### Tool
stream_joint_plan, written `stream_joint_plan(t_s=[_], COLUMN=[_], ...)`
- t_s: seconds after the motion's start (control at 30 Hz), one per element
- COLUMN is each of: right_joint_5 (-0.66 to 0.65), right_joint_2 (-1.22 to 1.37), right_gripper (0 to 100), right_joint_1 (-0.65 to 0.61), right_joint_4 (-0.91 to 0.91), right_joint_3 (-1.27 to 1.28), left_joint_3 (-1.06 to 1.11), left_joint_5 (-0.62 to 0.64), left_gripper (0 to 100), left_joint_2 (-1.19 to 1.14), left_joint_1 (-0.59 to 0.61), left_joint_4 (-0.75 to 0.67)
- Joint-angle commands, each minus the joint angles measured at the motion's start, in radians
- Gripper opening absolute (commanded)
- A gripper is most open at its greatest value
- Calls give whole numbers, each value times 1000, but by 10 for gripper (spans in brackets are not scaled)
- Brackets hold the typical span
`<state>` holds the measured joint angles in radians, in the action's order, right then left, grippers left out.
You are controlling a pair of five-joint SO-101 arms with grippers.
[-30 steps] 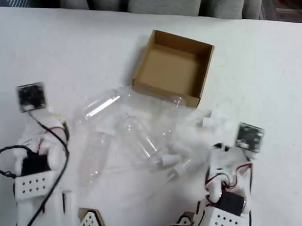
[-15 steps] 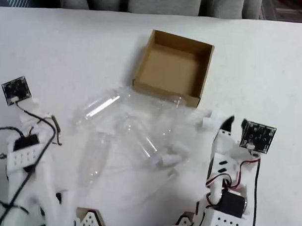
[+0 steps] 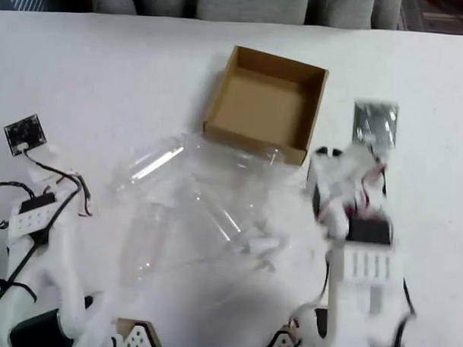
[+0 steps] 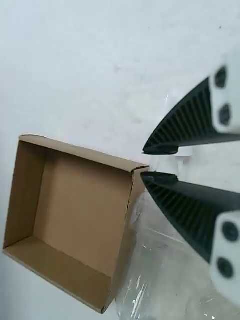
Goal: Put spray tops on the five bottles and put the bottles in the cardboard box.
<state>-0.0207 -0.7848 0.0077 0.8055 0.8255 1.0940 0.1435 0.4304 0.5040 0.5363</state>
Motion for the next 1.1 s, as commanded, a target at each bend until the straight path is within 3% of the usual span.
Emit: stream_joint_plan(t_s=[0.0,0.3,0.47,0.8,1.07], right_joint_5=[-5,-2,126,137,137], right_joint_2=[277,756,957,926,1038], right_gripper=[37,39,39,40,146], right_joint_1=[-30,-84,-50,-15,10], right_joint_4=[4,-12,25,136,111], right_joint_3=[-210,-555,-747,-865,-878], left_joint_3=[-71,-81,-80,-80,-80], left_joint_5=[9,8,-89,-91,-95], left_gripper=[20,20,20,20,20], left_joint_2=[-15,-39,-42,-42,-42], left_joint_1=[8,7,4,1,-10], left_joint_4=[-29,-32,-57,-57,-57])
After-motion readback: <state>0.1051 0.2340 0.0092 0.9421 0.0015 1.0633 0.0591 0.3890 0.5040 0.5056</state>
